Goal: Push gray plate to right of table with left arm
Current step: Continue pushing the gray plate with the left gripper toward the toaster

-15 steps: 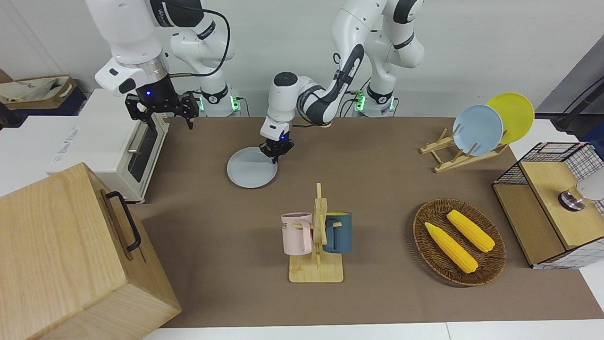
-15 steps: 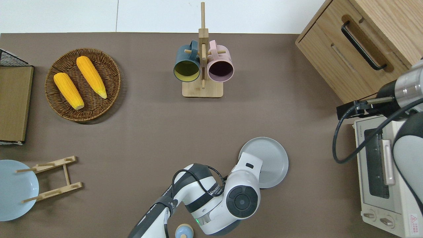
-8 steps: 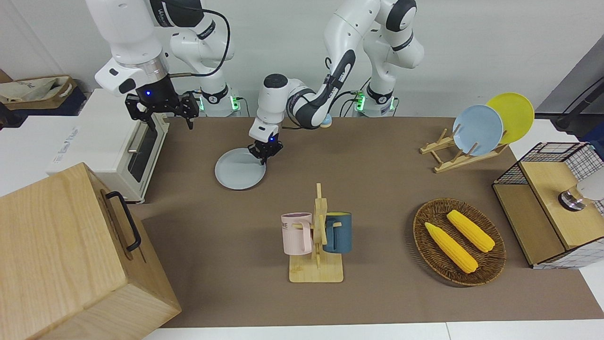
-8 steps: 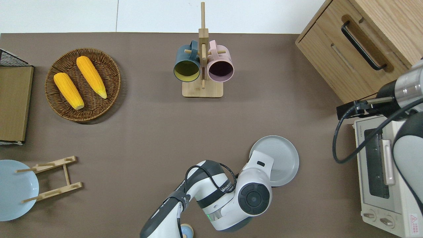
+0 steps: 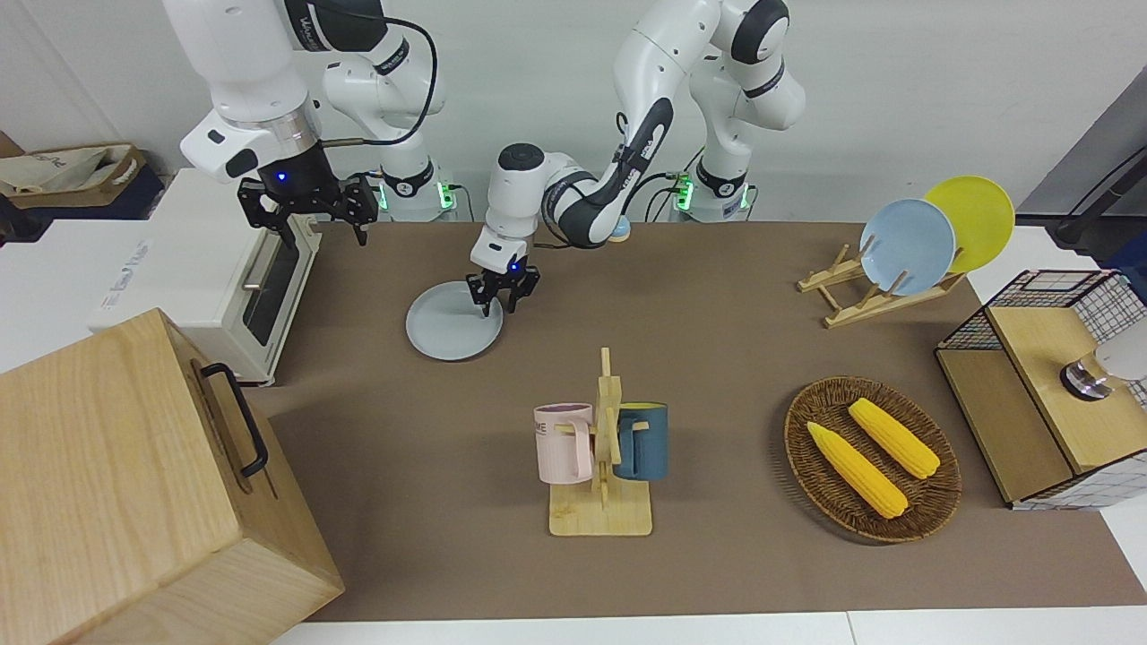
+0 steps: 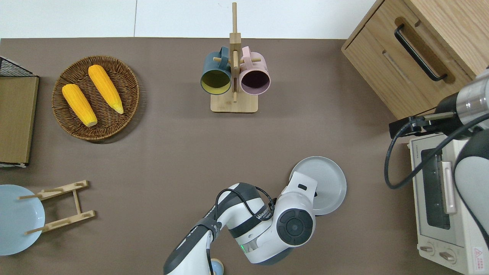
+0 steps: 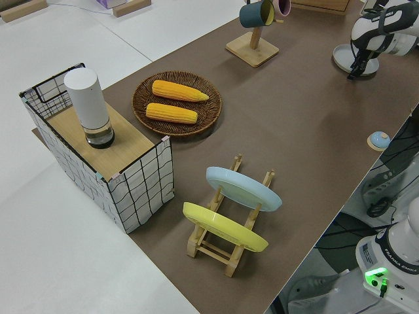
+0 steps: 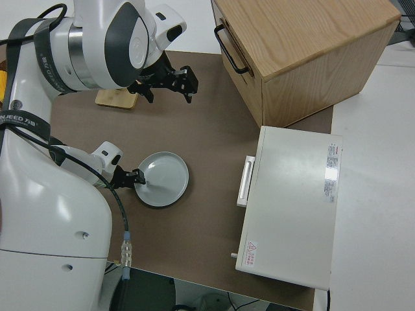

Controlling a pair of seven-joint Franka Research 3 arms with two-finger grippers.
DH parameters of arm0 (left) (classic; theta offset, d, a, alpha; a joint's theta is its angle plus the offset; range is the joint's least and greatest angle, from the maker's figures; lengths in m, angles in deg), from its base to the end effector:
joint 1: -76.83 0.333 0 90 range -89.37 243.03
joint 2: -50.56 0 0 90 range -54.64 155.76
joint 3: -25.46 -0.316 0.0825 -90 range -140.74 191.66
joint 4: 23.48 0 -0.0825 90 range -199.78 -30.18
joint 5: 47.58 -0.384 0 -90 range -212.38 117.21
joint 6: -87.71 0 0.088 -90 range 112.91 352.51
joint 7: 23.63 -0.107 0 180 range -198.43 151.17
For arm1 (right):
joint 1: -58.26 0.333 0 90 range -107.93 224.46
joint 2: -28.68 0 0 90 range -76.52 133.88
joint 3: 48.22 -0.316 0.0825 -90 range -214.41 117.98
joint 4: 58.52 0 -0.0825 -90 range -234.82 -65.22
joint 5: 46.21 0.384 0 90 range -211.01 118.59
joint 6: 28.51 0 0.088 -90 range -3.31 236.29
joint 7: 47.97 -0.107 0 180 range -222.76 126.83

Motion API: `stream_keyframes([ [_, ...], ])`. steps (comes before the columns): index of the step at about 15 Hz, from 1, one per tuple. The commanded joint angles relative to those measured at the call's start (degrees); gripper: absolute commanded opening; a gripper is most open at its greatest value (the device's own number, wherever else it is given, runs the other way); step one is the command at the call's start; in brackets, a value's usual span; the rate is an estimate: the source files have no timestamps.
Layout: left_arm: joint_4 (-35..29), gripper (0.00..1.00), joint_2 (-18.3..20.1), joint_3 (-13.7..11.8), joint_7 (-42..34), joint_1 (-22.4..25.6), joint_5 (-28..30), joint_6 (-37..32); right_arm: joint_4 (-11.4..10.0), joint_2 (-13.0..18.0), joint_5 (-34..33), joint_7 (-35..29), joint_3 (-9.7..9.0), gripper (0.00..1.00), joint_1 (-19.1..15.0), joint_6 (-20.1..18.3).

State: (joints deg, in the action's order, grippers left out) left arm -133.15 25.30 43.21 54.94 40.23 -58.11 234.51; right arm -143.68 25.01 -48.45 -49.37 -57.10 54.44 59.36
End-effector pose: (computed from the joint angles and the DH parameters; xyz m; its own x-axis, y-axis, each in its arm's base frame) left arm 0.3865 -0.5206 0.2967 0.9452 0.3227 0.0486 0.3042 -0.9253 0.2266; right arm 0.5692 0.0430 0.6254 0.9979 0.0622 -0.0153 0.0627 -0.9976 0.0296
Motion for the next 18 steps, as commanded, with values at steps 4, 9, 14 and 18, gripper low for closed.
stream_keyframes([
  [4, 3.2, 0.99, -0.9, -1.0, 0.9, -0.5, -1.7, -3.2, 0.1, 0.3, 0.4, -0.2, 0.01, 0.983, 0.0, -0.6],
  [9, 1.9, 0.99, 1.5, -1.1, -6.3, 2.0, -1.8, -7.7, 0.1, 0.3, 0.4, -0.2, 0.01, 0.983, 0.0, -0.6],
  [14, -4.6, 0.99, 6.9, -0.5, -16.9, 8.5, -1.0, -9.3, 0.1, 0.3, 0.4, -0.2, 0.01, 0.983, 0.0, -0.6],
  [18, -6.1, 0.99, 12.3, -0.5, -27.3, 12.8, 5.5, -16.9, 0.1, 0.3, 0.4, -0.2, 0.01, 0.983, 0.0, -0.6],
])
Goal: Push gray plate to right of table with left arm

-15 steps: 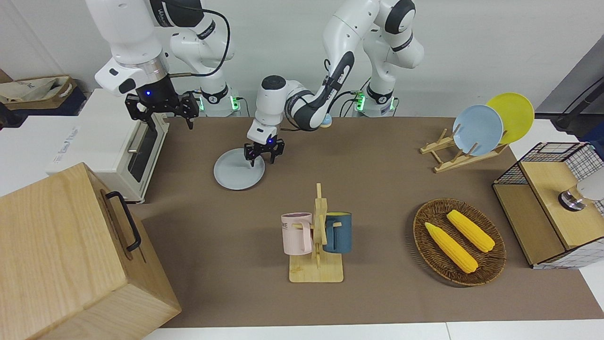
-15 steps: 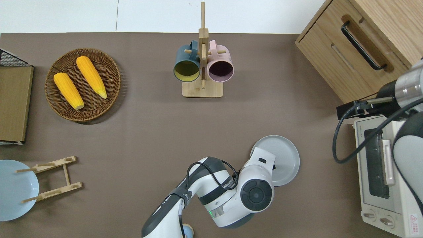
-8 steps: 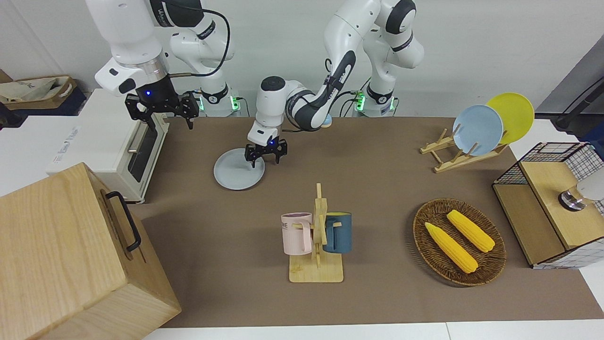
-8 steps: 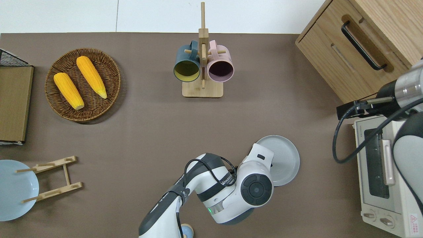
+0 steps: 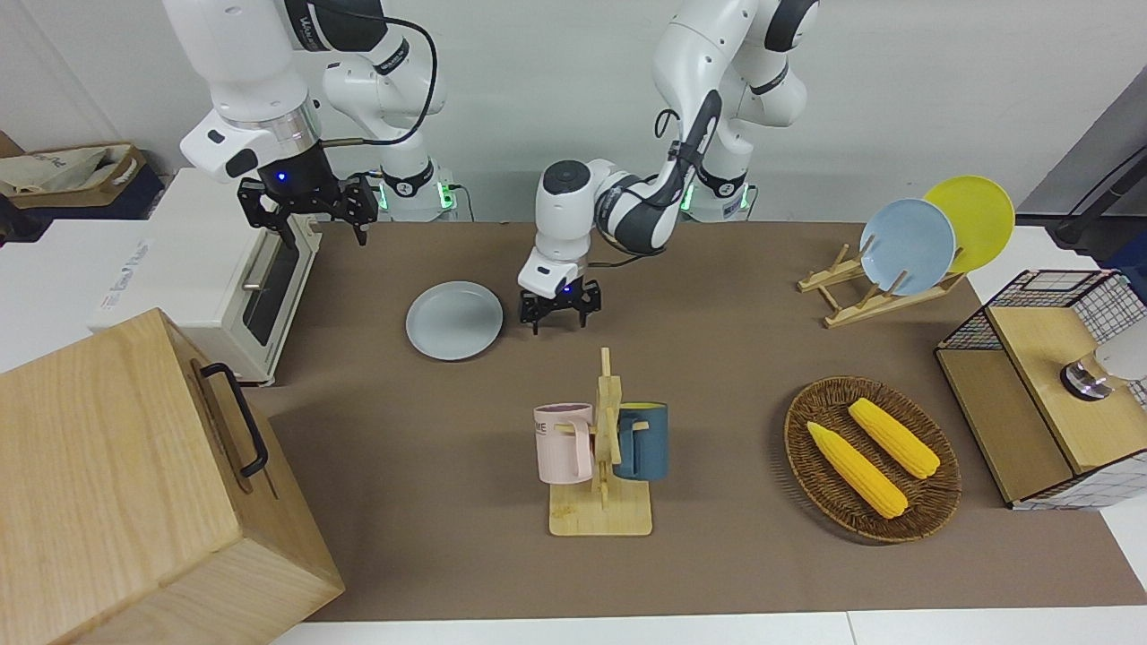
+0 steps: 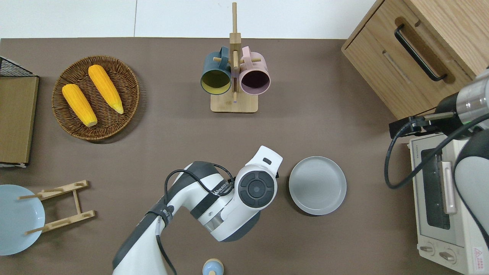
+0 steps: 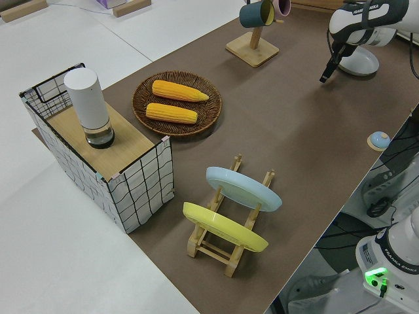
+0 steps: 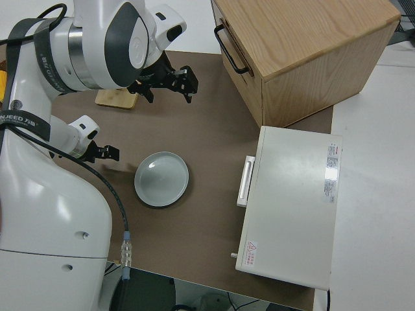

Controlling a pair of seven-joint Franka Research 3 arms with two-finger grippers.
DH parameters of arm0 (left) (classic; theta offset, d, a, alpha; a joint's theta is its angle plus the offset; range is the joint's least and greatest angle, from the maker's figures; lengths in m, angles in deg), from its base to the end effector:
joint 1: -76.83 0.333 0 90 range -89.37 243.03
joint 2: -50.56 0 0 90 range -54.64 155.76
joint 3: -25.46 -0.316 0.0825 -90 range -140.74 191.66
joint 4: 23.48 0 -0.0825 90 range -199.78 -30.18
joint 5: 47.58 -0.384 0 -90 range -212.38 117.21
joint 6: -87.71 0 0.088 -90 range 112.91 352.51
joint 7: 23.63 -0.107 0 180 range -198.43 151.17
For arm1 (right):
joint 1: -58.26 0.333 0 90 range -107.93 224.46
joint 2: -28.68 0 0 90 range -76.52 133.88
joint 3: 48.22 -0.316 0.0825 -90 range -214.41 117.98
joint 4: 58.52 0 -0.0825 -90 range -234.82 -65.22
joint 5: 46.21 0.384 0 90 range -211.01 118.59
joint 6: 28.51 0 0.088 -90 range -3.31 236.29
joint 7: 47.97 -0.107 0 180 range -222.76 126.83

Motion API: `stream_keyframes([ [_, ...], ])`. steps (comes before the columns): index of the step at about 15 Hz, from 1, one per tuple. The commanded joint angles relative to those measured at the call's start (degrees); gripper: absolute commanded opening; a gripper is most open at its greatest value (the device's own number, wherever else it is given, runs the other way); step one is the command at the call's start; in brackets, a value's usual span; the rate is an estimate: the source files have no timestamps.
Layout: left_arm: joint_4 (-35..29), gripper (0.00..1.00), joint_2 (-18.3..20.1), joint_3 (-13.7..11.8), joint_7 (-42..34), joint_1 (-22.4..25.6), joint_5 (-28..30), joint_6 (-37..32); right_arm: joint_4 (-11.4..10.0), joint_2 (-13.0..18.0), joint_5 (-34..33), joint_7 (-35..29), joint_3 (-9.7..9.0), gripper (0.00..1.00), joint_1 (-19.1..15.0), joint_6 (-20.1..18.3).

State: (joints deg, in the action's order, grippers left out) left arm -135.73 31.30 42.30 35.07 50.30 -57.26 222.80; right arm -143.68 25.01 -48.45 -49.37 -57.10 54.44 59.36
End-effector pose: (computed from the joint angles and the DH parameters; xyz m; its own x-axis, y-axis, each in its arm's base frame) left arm 0.4573 -0.4175 0.3184 0.9826 0.1723 0.0690 0.1690 -0.9843 0.0508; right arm 0.5692 0.0430 0.6254 0.9979 0.0622 -0.0153 0.0627 -0.9976 0.0296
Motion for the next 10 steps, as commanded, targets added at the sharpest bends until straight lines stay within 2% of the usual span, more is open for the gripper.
stream_keyframes([
  [1, -3.6, 0.99, 7.7, 0.4, -10.5, 4.1, 6.1, -7.4, 0.1, 0.3, 0.4, -0.3, 0.01, 0.983, 0.0, -0.6],
  [4, -3.7, 0.99, 12.2, 0.4, -17.1, 8.8, 8.5, -12.9, 0.1, 0.3, 0.4, -0.2, 0.01, 0.983, 0.0, -0.6],
  [7, -3.7, 0.99, 16.3, -0.1, -26.9, 13.3, 12.4, -18.9, 0.1, 0.3, 0.4, -0.2, 0.01, 0.983, 0.0, -0.6],
  [10, -3.7, 0.99, 18.2, -0.4, -31.6, 16.9, 12.5, -21.8, 0.1, 0.3, 0.4, -0.2, 0.01, 0.983, 0.0, -0.6],
])
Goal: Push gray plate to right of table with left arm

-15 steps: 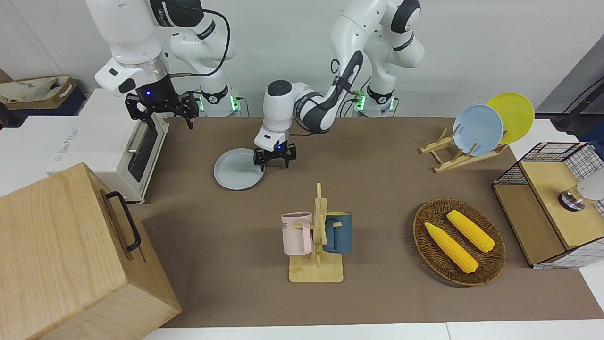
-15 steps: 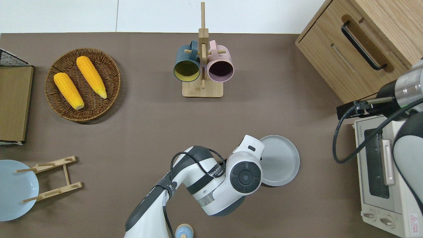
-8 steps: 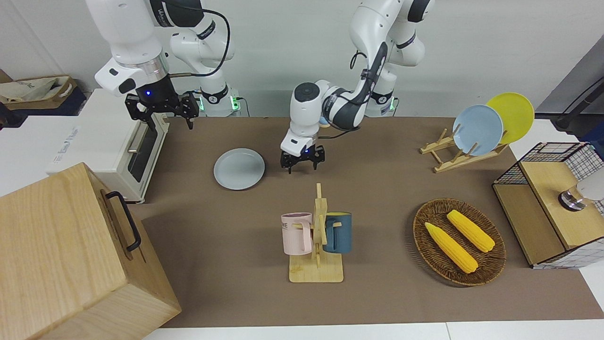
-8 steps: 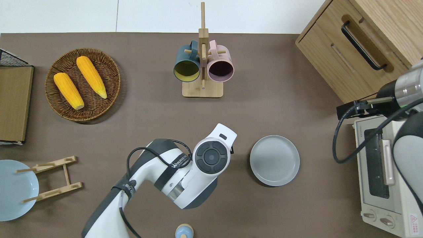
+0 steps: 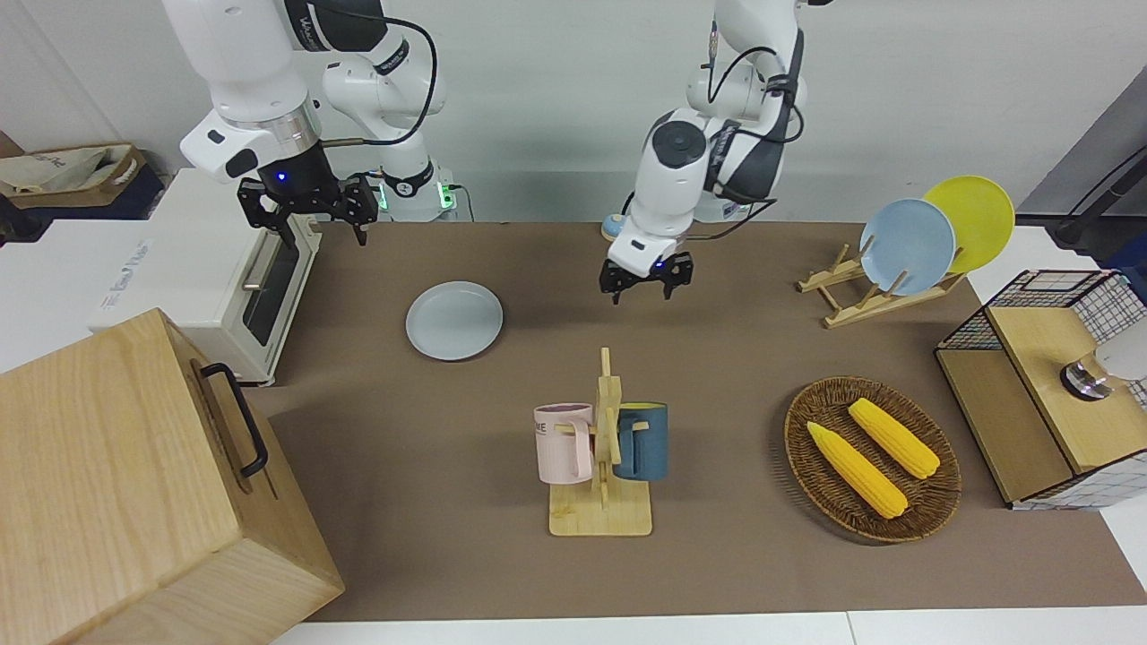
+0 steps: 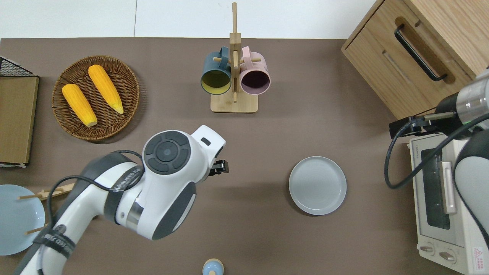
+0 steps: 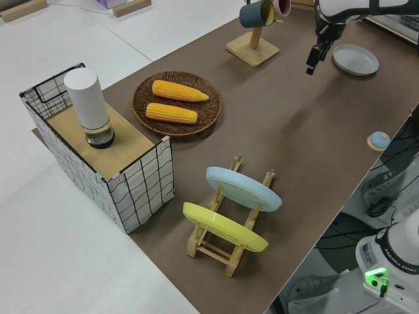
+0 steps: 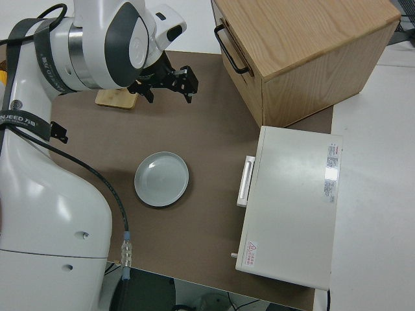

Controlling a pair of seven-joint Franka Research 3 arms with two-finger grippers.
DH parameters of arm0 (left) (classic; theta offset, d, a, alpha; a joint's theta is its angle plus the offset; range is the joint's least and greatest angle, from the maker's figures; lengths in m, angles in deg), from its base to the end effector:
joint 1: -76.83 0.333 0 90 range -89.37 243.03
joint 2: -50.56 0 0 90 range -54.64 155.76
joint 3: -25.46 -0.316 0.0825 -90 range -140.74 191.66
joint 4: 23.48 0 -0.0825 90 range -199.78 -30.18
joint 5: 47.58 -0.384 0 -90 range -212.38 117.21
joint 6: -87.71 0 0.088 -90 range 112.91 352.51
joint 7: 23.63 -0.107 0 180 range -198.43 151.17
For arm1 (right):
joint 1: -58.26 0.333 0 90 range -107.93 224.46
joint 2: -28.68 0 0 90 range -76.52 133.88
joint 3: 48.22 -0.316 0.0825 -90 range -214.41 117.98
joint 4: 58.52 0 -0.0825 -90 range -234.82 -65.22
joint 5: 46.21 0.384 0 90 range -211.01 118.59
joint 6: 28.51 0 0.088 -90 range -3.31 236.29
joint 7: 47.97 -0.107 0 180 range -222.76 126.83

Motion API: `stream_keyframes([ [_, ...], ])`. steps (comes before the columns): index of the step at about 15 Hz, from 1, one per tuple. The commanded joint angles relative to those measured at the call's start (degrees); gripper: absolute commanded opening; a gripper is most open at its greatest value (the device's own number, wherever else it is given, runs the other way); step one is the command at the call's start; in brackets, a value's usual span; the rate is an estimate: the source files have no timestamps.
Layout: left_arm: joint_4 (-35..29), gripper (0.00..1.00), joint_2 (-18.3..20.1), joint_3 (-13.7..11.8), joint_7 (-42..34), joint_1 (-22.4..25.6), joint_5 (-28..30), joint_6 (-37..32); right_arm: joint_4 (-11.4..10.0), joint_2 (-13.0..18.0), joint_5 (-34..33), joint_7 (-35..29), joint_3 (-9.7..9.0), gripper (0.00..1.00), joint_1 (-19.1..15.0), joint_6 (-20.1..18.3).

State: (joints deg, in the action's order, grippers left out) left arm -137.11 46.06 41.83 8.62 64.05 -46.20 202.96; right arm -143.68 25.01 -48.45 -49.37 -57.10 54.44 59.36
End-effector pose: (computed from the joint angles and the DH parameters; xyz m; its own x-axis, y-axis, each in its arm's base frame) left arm 0.4955 -0.2752 0.4238 0.9959 0.0647 -0.0632 0.0655 -0.9978 0.0114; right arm 0.5692 0.0430 0.6254 0.9979 0.0622 -0.0153 0.0627 -0.9976 0.0296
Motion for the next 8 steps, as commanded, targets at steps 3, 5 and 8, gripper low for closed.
stream_keyframes([
  [3, -2.0, 0.99, 5.4, 0.1, -11.4, 7.1, 1.4, -5.5, 0.1, 0.3, 0.4, -0.2, 0.01, 0.983, 0.0, -0.6],
  [5, -1.9, 0.99, 6.2, 0.1, -14.7, 9.8, 1.2, -7.2, 0.1, 0.3, 0.4, -0.3, 0.01, 0.983, 0.0, -0.6],
  [8, -0.8, 0.99, 7.5, 0.1, -21.4, 15.3, 0.7, -9.9, 0.1, 0.4, 0.4, -0.3, 0.01, 0.983, 0.0, -0.6],
])
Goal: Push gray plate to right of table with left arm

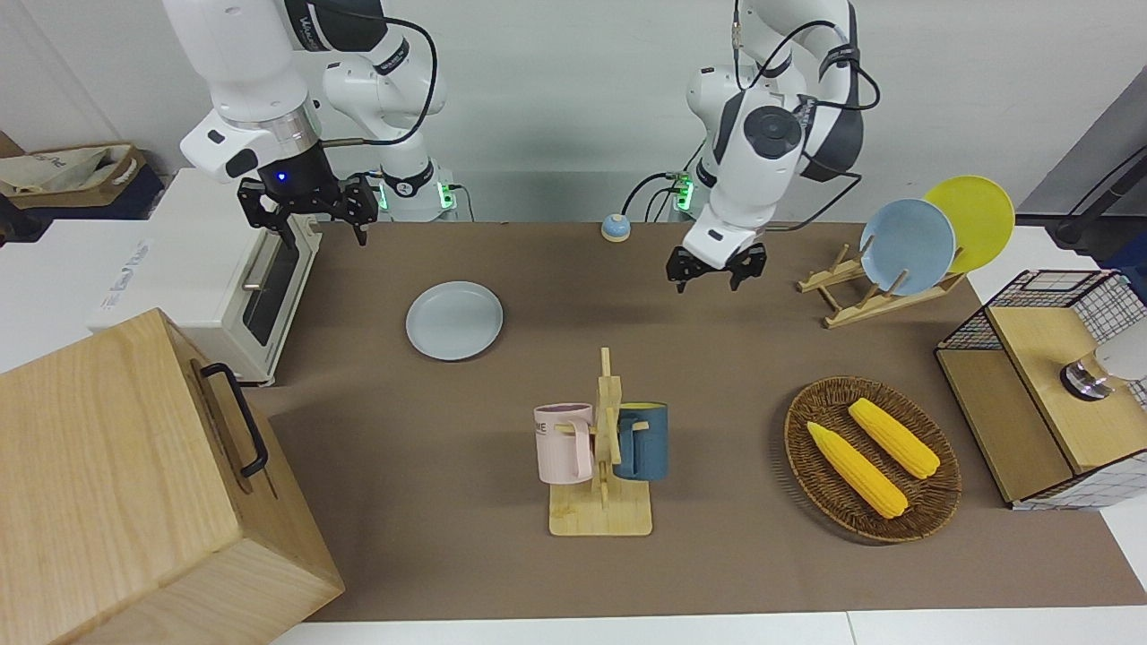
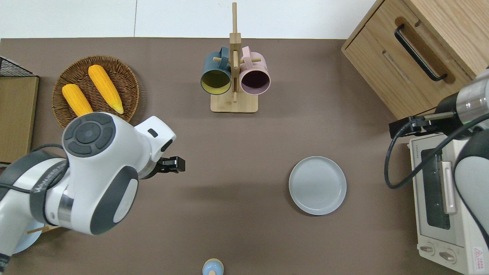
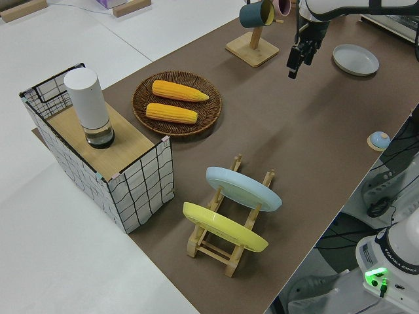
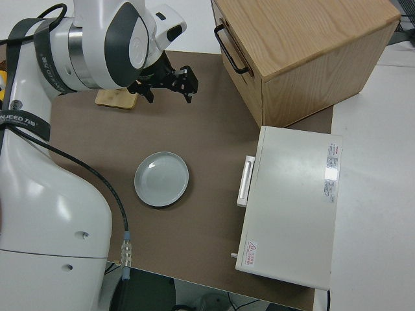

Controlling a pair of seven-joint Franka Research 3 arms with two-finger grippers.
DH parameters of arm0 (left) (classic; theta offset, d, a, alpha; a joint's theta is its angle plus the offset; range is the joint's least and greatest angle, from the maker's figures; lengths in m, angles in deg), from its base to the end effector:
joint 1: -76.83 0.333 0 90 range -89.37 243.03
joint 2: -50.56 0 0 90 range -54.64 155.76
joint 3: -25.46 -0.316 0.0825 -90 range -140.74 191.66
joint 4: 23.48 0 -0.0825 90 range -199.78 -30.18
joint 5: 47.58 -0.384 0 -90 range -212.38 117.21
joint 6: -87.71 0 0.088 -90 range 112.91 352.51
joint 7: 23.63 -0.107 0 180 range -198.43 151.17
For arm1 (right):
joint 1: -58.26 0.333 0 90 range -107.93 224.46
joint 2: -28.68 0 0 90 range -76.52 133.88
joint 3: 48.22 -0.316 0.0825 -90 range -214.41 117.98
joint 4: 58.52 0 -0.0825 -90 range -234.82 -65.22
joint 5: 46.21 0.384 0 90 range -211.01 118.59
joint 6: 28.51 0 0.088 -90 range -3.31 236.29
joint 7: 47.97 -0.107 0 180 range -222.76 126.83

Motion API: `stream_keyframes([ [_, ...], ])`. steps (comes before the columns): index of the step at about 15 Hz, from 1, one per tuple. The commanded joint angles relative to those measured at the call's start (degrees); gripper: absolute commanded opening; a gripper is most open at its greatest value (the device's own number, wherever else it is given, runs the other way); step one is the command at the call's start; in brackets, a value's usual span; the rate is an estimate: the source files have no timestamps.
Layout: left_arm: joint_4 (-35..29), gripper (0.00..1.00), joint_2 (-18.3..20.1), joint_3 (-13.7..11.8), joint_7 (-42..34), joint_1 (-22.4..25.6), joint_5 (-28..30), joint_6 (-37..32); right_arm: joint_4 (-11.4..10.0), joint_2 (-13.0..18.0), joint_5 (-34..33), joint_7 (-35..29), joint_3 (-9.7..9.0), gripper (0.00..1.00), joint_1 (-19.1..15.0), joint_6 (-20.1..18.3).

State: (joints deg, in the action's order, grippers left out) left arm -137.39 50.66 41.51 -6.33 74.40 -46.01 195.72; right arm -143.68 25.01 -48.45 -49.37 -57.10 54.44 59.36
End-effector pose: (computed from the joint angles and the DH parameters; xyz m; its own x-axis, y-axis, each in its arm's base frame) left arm 0.5146 -0.1742 0.4542 0.9945 -0.0104 -0.1040 -0.0111 -0.9999 -0.0066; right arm 0.5692 0.0430 0.6254 0.9979 0.0622 -0.0153 0.0627 -0.9976 0.0296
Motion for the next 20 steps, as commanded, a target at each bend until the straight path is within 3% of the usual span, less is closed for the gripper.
stream_keyframes([
  [1, 0.1, 0.99, 3.5, 0.4, -9.0, 6.6, 0.5, -3.7, 0.1, 0.3, 0.4, -0.2, 0.01, 0.983, 0.0, -0.6],
  [10, 7.8, 0.99, 6.1, -0.2, -21.2, 16.0, -0.4, -14.5, 0.1, 0.3, 0.4, -0.2, 0.01, 0.983, 0.0, -0.6],
  [15, 10.5, 0.99, 7.4, -3.3, -22.3, 15.9, -0.2, -17.6, 0.1, 0.3, 0.4, -0.2, 0.01, 0.983, 0.0, -0.6],
  [20, 10.6, 0.99, 7.7, -3.3, -21.7, 16.0, 0.2, -17.0, 0.1, 0.3, 0.4, -0.2, 0.01, 0.983, 0.0, -0.6],
])
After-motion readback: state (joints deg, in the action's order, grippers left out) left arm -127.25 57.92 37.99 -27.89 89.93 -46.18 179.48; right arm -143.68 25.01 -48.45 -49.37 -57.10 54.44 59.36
